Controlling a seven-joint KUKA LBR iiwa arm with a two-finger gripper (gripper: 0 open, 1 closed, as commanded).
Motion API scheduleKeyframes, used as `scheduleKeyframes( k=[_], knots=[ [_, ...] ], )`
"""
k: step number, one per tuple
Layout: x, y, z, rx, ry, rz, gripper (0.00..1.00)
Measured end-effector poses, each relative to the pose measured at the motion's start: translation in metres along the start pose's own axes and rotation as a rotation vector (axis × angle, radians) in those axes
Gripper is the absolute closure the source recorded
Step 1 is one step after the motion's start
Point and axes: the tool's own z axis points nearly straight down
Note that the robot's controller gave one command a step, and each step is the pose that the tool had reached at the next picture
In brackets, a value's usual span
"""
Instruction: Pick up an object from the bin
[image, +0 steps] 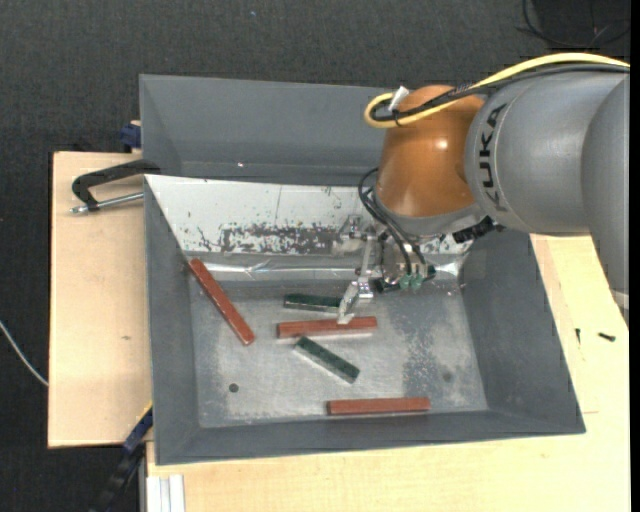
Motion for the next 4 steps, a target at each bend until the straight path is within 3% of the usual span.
scheduleKeyframes(
  k=[1,2,3,4],
  knots=[
    [-0.002,-0.036,-0.053,0.002,-0.003,-0.094,1.0],
    [-0.002,-0.035,-0.052,0.001,0.0,-0.094,0.0],
    [-0.002,-0.035,-0.052,0.001,0.0,-0.094,0.0],
    [0.008,-0.045,0.001,0.001,-0.001,-0.094,0.0]
  ],
)
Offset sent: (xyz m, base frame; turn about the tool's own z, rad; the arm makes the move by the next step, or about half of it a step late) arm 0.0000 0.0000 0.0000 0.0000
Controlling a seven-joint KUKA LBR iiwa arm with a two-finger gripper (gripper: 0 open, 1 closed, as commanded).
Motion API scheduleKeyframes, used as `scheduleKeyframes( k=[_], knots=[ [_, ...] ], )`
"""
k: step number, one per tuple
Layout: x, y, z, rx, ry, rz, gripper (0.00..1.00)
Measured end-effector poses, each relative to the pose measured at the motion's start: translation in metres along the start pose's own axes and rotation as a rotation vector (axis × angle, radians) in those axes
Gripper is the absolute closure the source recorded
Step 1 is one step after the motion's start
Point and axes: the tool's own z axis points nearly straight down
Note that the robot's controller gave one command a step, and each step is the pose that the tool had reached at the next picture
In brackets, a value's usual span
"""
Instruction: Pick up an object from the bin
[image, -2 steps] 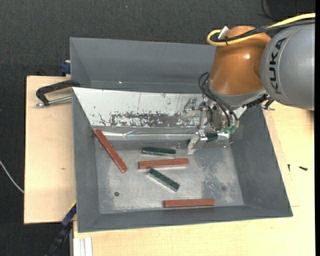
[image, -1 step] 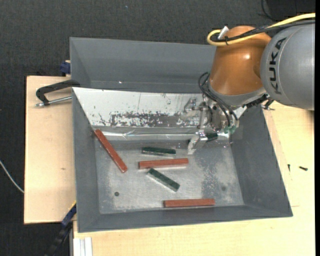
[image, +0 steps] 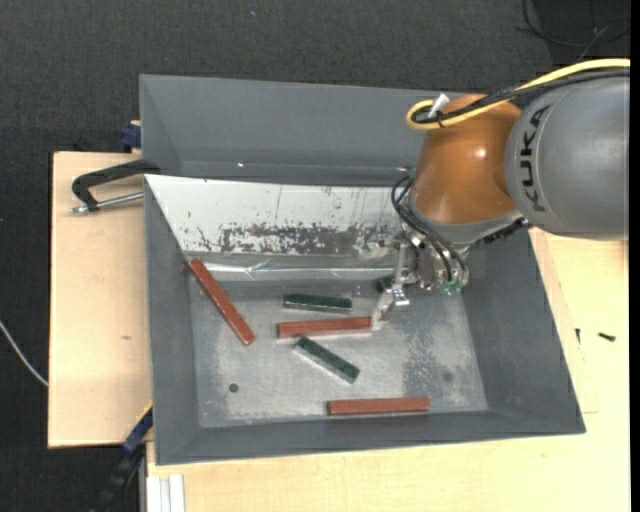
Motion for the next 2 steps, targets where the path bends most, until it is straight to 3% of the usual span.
scheduleKeyframes(
  k=[1,2],
  knots=[
    [0.0357,0.02,0.0565,-0.001,0.012,0.123,1.0],
    [0.0356,0.0199,0.0565,-0.001,0.012,0.124,1.0]
  ],
)
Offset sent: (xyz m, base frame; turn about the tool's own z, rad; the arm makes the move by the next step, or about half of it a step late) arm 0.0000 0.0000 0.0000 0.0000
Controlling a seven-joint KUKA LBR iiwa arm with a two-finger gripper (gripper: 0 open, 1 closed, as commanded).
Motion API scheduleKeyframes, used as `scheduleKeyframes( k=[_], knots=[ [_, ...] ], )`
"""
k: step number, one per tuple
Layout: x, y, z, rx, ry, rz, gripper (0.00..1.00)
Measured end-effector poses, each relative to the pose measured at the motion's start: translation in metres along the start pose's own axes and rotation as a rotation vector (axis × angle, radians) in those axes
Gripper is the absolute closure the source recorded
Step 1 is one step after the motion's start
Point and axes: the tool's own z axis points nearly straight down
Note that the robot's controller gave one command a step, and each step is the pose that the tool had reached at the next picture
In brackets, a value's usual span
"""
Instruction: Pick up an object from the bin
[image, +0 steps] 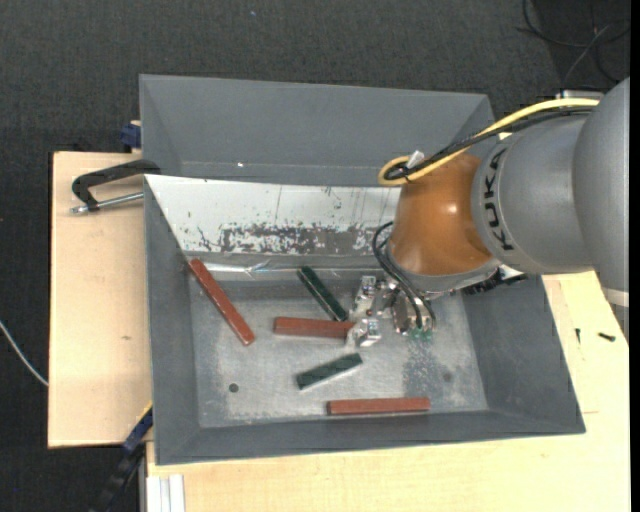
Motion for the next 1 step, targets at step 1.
scheduleKeyframes(
  k=[1],
  knots=[
    [0.0009,0.0138,-0.1179,0.0,-0.01,-0.011,1.0]
  ],
)
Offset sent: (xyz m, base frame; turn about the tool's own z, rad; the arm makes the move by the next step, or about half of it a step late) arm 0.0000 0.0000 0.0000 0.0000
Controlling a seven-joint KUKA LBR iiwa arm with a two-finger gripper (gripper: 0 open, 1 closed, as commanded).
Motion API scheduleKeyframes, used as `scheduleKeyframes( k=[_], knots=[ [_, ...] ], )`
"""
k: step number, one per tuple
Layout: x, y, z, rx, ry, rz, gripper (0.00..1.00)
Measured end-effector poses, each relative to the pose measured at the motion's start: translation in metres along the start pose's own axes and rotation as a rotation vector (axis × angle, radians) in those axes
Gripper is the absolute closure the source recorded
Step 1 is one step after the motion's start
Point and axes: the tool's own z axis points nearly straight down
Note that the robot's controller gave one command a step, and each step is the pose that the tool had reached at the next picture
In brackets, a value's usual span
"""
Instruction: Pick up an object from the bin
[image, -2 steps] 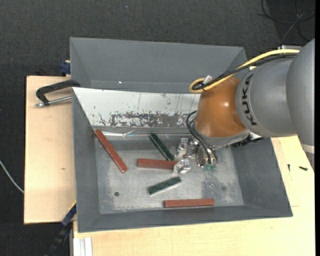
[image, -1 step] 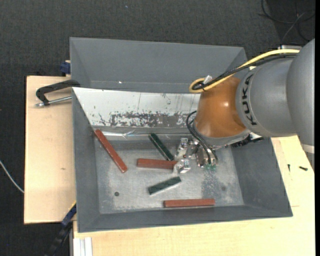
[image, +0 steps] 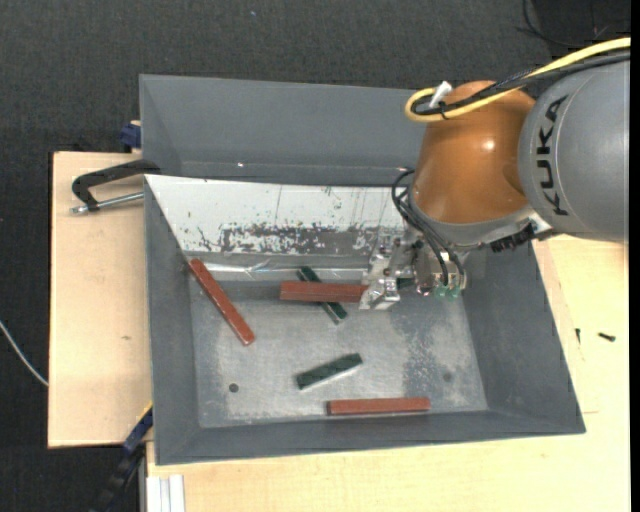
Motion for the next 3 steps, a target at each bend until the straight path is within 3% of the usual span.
scheduleKeyframes(
  k=[2,3],
  knots=[
    [0.005,0.0,0.02,0.0,0.0,0.045,1.0],
    [-0.002,-0.089,-0.095,0.002,-0.001,0.212,1.0]
  ],
)
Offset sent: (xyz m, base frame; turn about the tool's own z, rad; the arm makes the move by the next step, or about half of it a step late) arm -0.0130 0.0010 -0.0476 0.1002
